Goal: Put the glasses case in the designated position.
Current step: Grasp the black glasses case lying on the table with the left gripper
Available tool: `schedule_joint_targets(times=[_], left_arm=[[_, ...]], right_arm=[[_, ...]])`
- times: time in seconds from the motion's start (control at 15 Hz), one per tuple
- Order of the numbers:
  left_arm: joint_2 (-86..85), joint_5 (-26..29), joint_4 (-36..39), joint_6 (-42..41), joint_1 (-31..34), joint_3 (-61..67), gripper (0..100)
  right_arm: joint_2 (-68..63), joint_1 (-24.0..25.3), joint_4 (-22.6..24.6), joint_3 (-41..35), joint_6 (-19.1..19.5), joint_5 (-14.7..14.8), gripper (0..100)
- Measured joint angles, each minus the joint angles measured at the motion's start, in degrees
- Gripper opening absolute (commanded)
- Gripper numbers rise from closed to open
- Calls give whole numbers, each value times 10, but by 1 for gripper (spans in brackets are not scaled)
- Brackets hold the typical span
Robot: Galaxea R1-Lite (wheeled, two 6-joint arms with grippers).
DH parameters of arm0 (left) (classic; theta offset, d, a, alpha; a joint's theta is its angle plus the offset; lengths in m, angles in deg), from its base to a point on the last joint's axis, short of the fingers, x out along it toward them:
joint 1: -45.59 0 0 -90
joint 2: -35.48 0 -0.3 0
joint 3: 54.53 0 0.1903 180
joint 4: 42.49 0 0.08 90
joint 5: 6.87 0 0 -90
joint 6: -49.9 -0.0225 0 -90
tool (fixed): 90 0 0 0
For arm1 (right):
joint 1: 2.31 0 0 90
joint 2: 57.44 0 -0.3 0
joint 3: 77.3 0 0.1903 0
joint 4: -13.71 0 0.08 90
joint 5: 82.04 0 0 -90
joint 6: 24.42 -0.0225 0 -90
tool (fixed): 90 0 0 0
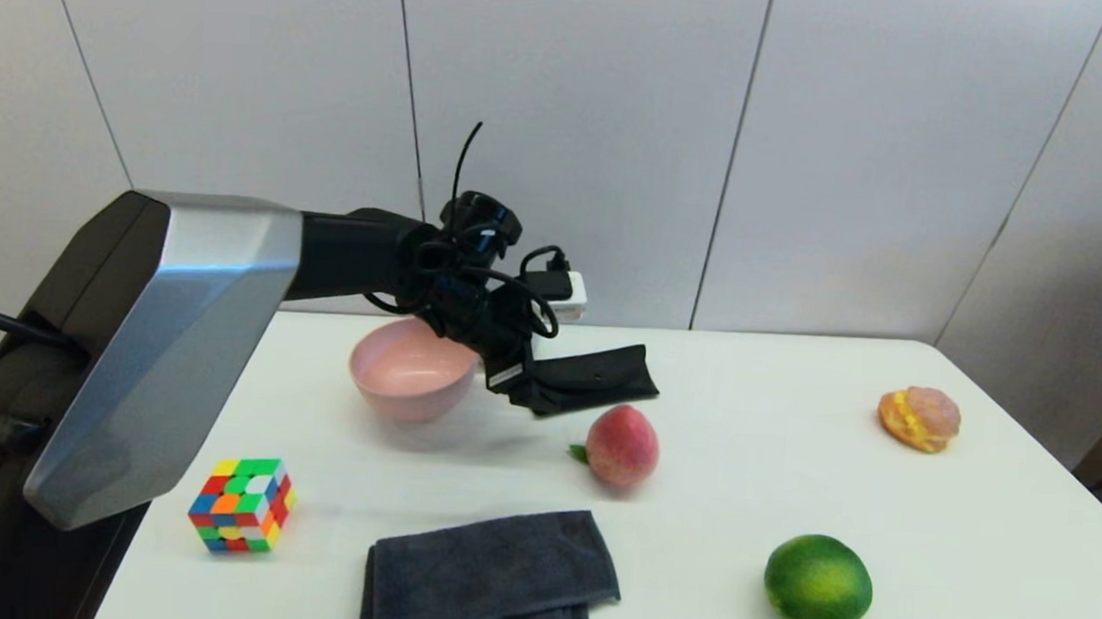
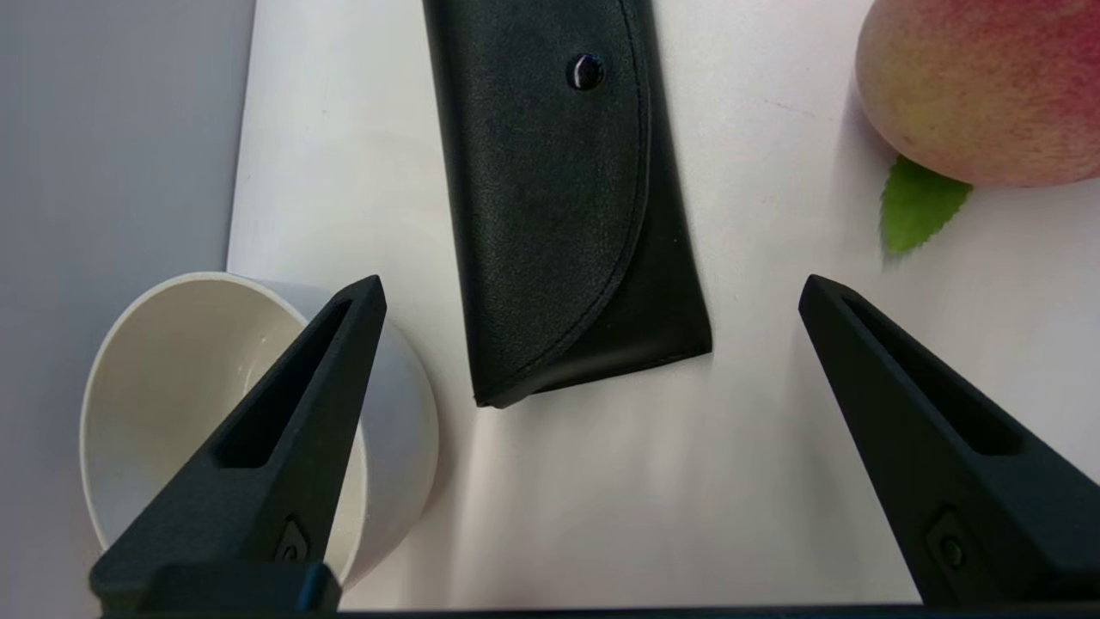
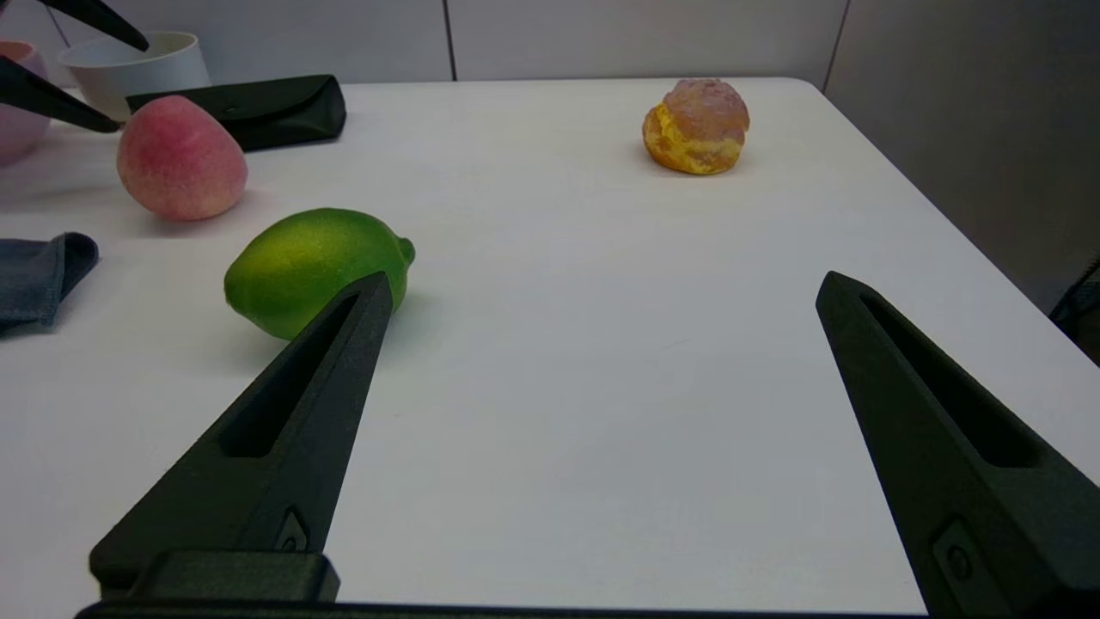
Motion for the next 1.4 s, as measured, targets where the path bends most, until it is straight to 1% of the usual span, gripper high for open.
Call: schedule_joint_targets(times=[0.47, 0.67, 0.87, 1.13, 1.4], left_arm=[[5, 2, 30, 40, 26, 7, 100], [18, 2, 82, 68, 29, 10, 100], [26, 2, 89, 78, 30, 11, 100], [37, 3, 99, 110, 16, 8, 100], [37, 14, 97, 111, -2, 8, 100]], right_arm=[[0, 0, 0, 0, 1, 0, 100], [0, 0, 0, 0, 1, 0, 100], [0, 0, 0, 0, 1, 0, 100], [0, 0, 0, 0, 0, 0, 100], [0, 0, 0, 0, 0, 0, 100]])
